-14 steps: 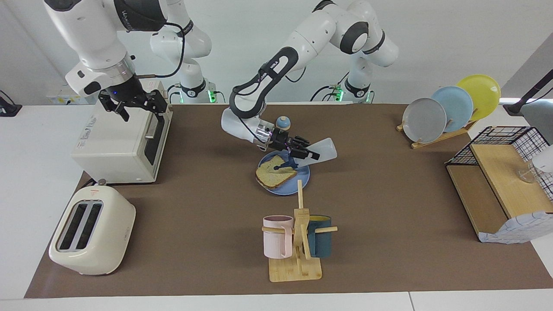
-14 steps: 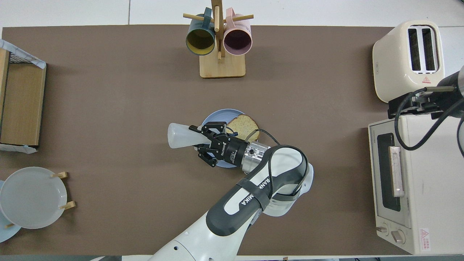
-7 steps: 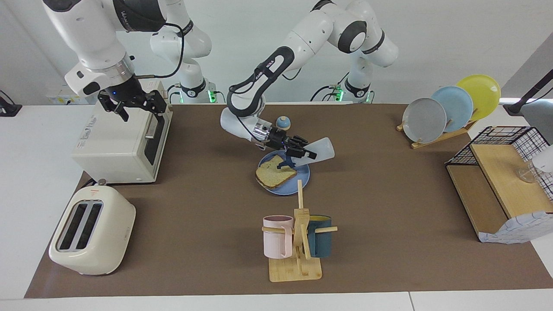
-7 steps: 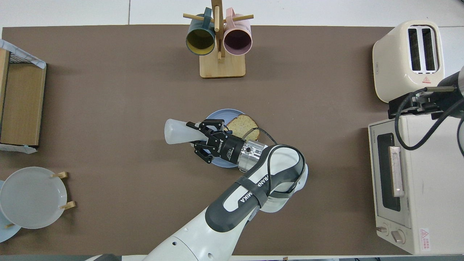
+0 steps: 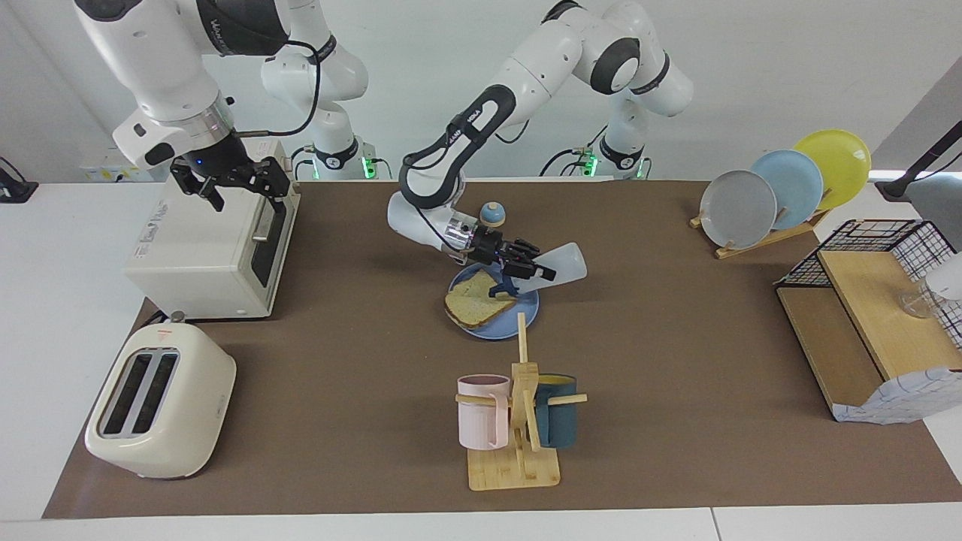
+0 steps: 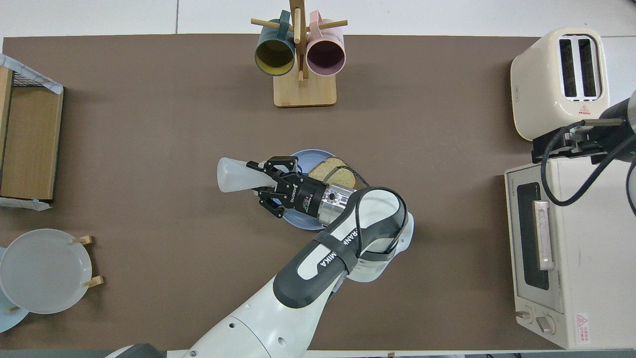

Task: Put bread on plate and add seasoning

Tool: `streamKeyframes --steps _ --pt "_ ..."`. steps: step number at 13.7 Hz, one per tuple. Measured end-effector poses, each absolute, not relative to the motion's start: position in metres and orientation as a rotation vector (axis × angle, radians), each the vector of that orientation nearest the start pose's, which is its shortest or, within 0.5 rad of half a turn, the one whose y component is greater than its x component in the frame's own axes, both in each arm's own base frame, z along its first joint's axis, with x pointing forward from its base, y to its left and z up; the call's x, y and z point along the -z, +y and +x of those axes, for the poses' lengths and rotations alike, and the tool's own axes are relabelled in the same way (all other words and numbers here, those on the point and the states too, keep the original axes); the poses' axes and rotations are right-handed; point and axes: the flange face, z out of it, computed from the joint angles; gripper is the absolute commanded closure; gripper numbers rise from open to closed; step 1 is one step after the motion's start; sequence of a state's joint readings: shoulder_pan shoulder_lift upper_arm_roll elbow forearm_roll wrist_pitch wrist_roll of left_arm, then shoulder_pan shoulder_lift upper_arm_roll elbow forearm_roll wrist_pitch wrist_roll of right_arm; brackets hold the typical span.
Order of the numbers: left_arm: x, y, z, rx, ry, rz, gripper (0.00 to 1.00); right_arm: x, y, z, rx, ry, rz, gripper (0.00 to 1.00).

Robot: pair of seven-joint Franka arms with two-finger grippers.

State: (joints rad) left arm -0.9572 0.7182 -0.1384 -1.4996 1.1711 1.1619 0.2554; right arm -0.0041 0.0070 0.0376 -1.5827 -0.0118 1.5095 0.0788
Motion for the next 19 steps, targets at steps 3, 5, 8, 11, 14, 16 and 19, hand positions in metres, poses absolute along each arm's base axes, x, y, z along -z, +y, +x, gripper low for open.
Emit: streamKeyframes --steps 3,5,8,11,14,16,19 --pt "-0.279 -0.490 0.406 -0.407 1.188 -1.224 1.00 -0.610 0.017 0.549 -0.126 0.072 -3.154 0.00" --pt "-0.279 -0.470 0.430 -0.437 1.161 -1.253 1.00 -0.610 0.017 0.549 -0.126 0.072 -3.154 0.00" --pt "-0.278 -0.432 0.476 -0.465 1.129 -1.302 1.00 -0.610 0.017 0.549 -0.126 0.072 -3.154 0.00" --pt "-0.277 -0.429 0.480 -0.467 1.133 -1.310 1.00 -0.610 0.017 0.549 -0.126 0.072 -3.154 0.00" --pt "-0.276 -0.462 0.447 -0.426 1.182 -1.277 1.00 -0.610 0.017 0.549 -0.126 0.072 -3.154 0.00" --pt "-0.275 -0.485 0.418 -0.404 1.217 -1.252 1.00 -0.610 0.017 0.549 -0.126 0.072 -3.154 0.00" --pt "-0.275 -0.479 0.425 -0.411 1.206 -1.259 1.00 -0.610 0.017 0.549 -0.126 0.072 -3.154 0.00"
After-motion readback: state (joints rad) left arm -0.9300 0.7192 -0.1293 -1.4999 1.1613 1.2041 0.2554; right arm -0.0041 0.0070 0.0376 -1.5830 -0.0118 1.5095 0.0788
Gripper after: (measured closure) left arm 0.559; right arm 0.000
